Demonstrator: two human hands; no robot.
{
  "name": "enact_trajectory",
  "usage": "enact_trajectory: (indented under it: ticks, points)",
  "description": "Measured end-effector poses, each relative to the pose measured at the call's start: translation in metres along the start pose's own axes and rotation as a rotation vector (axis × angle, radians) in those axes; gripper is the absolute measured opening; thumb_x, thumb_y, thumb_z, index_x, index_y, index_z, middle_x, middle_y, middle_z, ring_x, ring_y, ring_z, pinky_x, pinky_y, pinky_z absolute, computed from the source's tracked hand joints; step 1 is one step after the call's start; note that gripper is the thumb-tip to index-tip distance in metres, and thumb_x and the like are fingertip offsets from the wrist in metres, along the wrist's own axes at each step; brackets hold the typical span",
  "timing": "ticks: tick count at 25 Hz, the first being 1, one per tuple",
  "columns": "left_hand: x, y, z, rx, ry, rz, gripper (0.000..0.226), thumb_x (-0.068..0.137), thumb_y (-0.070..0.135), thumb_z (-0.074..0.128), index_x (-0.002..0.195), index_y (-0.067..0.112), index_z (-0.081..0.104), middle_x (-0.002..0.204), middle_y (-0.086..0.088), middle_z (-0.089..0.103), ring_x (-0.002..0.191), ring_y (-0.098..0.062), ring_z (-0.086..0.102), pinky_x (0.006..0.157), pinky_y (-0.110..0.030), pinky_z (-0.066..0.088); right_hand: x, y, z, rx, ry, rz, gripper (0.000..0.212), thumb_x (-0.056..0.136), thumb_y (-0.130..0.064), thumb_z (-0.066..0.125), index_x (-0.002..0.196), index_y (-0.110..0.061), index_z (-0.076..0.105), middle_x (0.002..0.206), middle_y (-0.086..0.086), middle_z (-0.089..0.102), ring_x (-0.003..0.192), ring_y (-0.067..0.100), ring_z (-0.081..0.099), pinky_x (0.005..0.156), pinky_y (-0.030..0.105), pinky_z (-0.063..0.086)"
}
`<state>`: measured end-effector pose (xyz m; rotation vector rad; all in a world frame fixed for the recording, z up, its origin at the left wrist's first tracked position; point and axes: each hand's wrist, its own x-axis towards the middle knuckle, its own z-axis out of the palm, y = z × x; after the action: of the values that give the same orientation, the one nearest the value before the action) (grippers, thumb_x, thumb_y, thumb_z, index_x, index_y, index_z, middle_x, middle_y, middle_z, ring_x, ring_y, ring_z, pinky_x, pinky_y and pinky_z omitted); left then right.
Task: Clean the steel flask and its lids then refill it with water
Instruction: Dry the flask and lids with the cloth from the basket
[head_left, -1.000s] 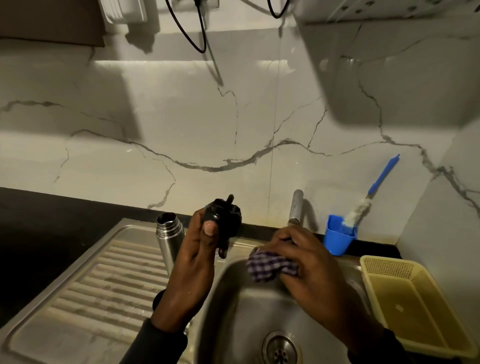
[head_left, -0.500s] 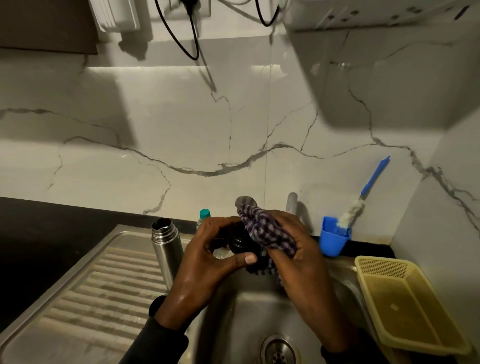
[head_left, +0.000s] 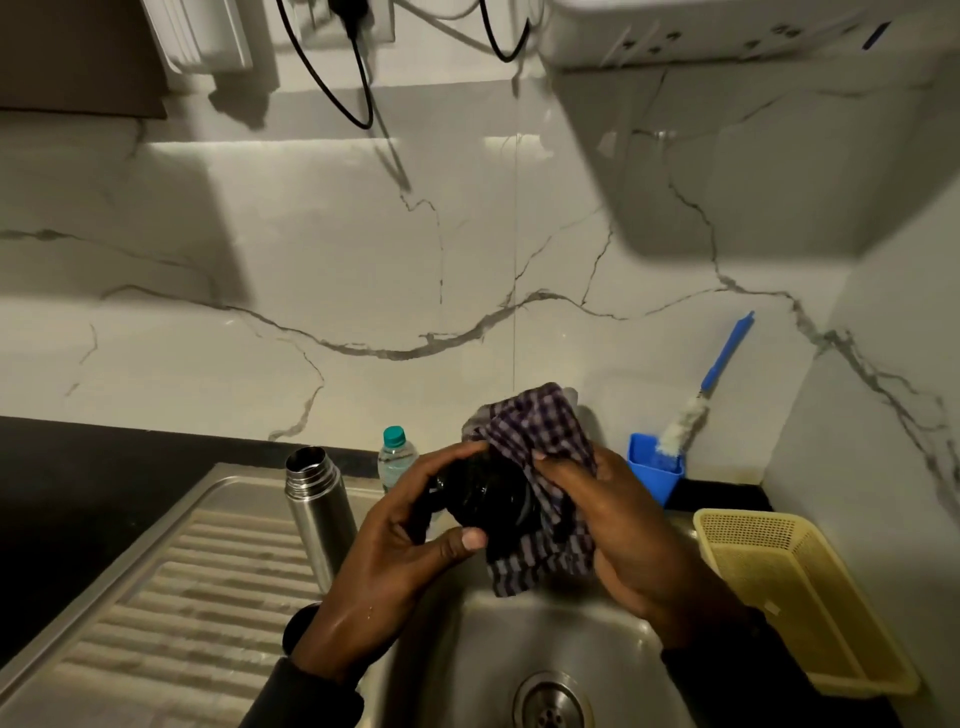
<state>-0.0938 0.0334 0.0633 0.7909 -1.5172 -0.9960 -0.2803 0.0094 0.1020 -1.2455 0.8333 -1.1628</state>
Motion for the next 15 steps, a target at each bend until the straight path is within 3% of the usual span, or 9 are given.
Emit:
enact_trajectory:
  ticks: [1, 3, 5, 6, 9, 11, 15]
  points:
    - [0.001, 0.000, 0.002, -0.036, 0.037, -0.004, 0.057, 0.081, 0.026, 0.075, 0.135, 0.025, 0.058, 0.137, -0.004, 0.061, 0.131, -0.020, 0.055, 0.104, -0.029, 0.047, -0.002, 0.000, -0.003, 0.143, 0.032, 0.029, 0.026, 0.091, -0.019, 0.058, 0.115, -0.014, 0.066, 0.106, 0.008, 0.073, 0.101, 0.024, 0.069, 0.095, 0.049, 0.051]
    - [0.004, -0.002, 0.005, -0.124, 0.135, -0.040, 0.058, 0.077, 0.039, 0.079, 0.131, 0.026, 0.060, 0.132, -0.005, 0.065, 0.127, -0.020, 0.058, 0.099, -0.023, 0.049, -0.007, 0.008, -0.005, 0.198, 0.111, -0.122, 0.039, 0.085, -0.034, 0.065, 0.122, -0.022, 0.063, 0.117, 0.004, 0.070, 0.112, 0.022, 0.064, 0.101, 0.051, 0.047]
    - [0.007, -0.003, 0.009, -0.154, 0.161, -0.085, 0.058, 0.077, 0.040, 0.078, 0.131, 0.028, 0.060, 0.132, -0.004, 0.065, 0.126, -0.021, 0.059, 0.100, -0.026, 0.050, -0.011, 0.013, -0.005, -0.093, 0.075, -0.384, 0.047, 0.082, -0.046, 0.063, 0.128, -0.041, 0.056, 0.133, -0.004, 0.058, 0.125, 0.013, 0.054, 0.105, 0.044, 0.044]
    - [0.008, -0.003, 0.010, -0.154, 0.128, -0.111, 0.058, 0.078, 0.039, 0.077, 0.133, 0.028, 0.059, 0.133, -0.004, 0.064, 0.127, -0.022, 0.059, 0.100, -0.029, 0.051, -0.012, 0.013, -0.008, -0.297, -0.020, -0.515, 0.048, 0.085, -0.042, 0.059, 0.132, -0.045, 0.051, 0.142, -0.004, 0.048, 0.131, 0.014, 0.047, 0.107, 0.042, 0.043]
    - [0.008, 0.000, 0.010, -0.270, -0.012, -0.177, 0.060, 0.078, 0.038, 0.081, 0.132, 0.020, 0.061, 0.134, -0.010, 0.064, 0.129, -0.028, 0.057, 0.105, -0.040, 0.046, -0.005, 0.007, -0.023, -0.880, -0.196, -0.820, 0.049, 0.092, -0.024, 0.048, 0.140, -0.035, 0.044, 0.150, -0.001, 0.034, 0.138, 0.024, 0.035, 0.109, 0.040, 0.039]
    - [0.008, 0.005, 0.011, -0.246, -0.031, -0.161, 0.055, 0.080, 0.034, 0.080, 0.130, 0.019, 0.063, 0.132, -0.009, 0.065, 0.127, -0.027, 0.058, 0.105, -0.038, 0.048, 0.001, 0.001, -0.028, -0.984, -0.246, -0.821, 0.051, 0.091, -0.022, 0.049, 0.141, -0.031, 0.042, 0.147, 0.002, 0.034, 0.134, 0.023, 0.038, 0.106, 0.039, 0.041]
    - [0.011, 0.016, 0.012, 0.005, -0.009, -0.003, 0.054, 0.089, 0.012, 0.070, 0.138, 0.030, 0.055, 0.134, 0.002, 0.064, 0.127, -0.016, 0.058, 0.102, -0.027, 0.049, 0.004, 0.007, -0.024, -0.872, -0.212, -0.677, 0.062, 0.086, -0.015, 0.057, 0.140, -0.031, 0.031, 0.135, 0.004, 0.041, 0.125, 0.011, 0.046, 0.104, 0.025, 0.042]
